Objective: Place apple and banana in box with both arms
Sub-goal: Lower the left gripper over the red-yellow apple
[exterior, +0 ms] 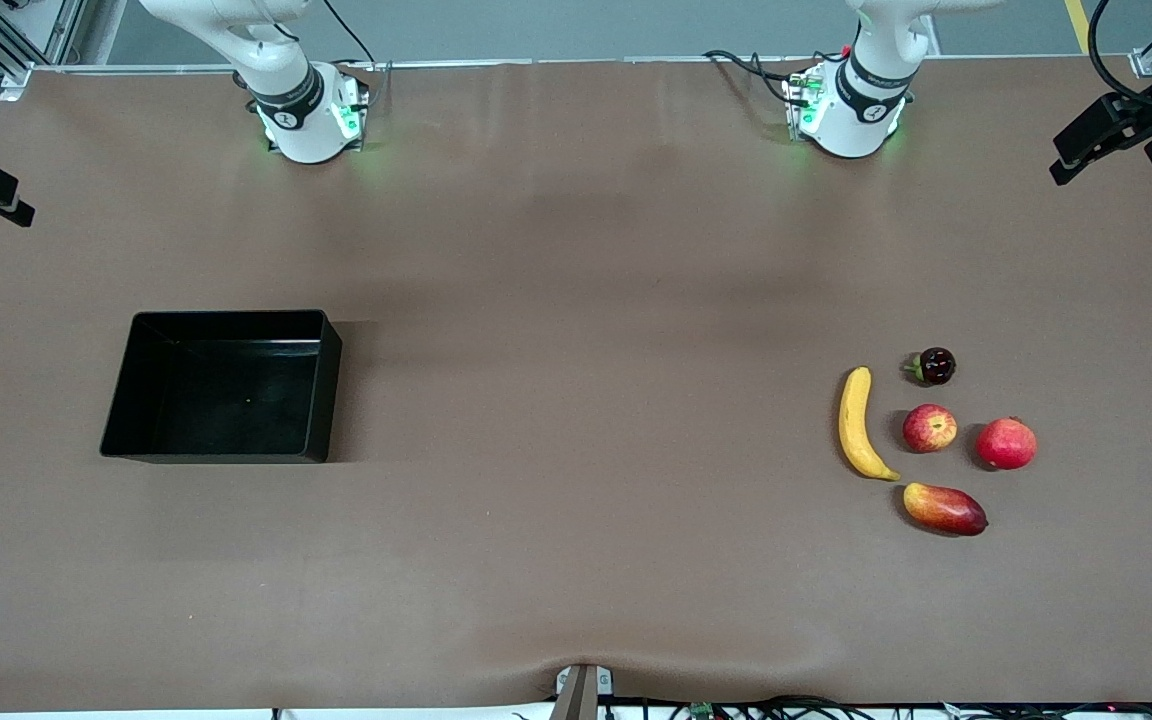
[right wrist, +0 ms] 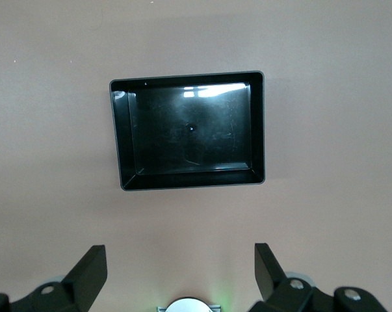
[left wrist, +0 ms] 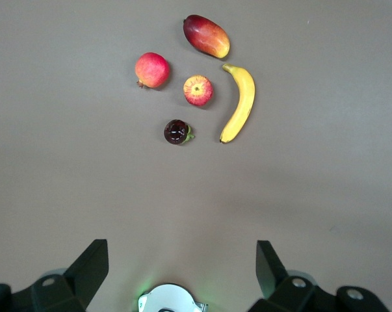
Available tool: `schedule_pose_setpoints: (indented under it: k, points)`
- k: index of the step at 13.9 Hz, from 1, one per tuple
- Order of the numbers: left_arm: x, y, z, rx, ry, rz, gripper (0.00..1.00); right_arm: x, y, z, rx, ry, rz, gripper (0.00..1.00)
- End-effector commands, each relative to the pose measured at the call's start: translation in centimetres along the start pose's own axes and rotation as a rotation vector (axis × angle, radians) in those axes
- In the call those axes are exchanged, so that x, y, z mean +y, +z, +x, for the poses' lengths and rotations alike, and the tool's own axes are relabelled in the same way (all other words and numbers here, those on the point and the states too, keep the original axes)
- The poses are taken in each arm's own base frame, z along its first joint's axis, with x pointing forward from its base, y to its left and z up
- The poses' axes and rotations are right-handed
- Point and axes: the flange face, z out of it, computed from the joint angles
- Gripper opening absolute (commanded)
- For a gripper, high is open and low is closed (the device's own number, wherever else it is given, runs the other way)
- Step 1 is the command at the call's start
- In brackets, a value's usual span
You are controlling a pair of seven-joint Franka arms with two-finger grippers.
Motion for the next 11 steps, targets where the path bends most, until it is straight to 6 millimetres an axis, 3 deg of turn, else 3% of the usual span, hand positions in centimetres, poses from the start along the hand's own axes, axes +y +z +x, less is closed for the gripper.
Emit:
schedule_pose_setpoints:
  k: [1,4,9,11]
  points:
    - [-0.3,0.1,0.4,-0.019,0.066,-0.005,1.00,0.3,-0.2,0.0,-0.001,0.009,0.002,1.00]
    - [-0.9,0.5,1.4,-0.020,0.045,0.015,1.00,0.3,-0.1,0.1,-0.002,0.009,0.002,1.00]
    - [0.7,10.6,9.8,-0.066,0.057,0.059,1.00,0.3,-0.1,0.1,-0.001,0.009,0.002,1.00]
    - [0.5,15.7,12.6,-0.073,0.049,0.052,1.00,0.5,0.6,1.0,-0.013,0.002,-0.004,1.00]
